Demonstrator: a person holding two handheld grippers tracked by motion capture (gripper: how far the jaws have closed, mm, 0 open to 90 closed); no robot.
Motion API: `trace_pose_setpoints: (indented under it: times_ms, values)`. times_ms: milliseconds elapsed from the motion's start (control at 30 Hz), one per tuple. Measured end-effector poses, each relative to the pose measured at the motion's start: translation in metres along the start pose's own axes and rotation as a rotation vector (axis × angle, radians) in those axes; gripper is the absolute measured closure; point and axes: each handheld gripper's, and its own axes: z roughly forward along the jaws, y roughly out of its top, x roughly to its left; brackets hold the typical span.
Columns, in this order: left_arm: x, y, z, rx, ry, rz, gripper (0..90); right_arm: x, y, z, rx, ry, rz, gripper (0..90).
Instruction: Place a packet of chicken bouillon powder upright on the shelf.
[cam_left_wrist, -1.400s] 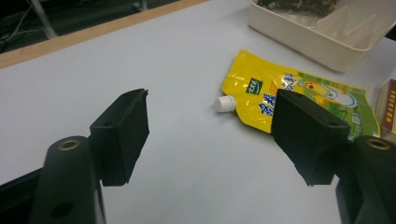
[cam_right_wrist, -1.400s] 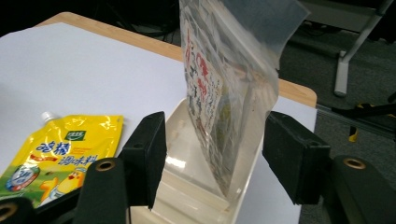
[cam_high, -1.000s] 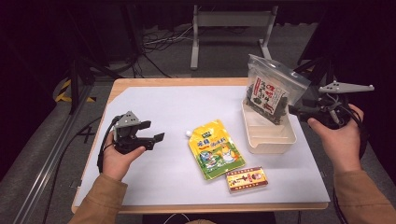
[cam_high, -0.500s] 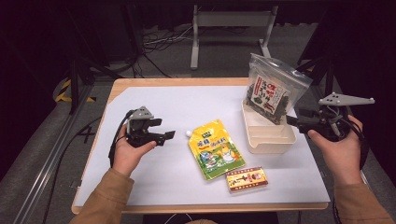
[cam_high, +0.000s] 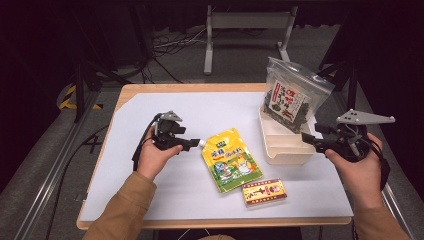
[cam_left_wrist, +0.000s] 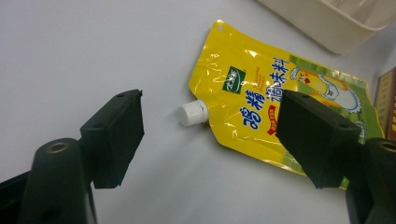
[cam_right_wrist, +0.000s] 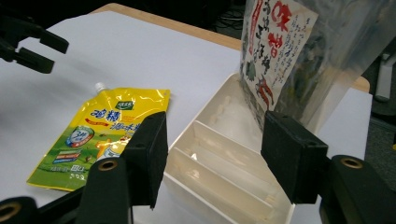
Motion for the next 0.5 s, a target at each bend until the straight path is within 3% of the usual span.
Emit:
trace_pose_setpoints:
  times_ms: [233, 500]
  values:
    - [-0.005, 0.001, 0.015, 0.063, -0.008, -0.013, 28.7, 0.006, -0.007, 0.001, -0.009, 0.016, 0.002, 41.2]
    - [-0.008, -0.004, 0.032, 0.146, -0.066, -0.087, 35.5, 0.008, -0.015, 0.007, 0.001, 0.028, 0.006, 41.2]
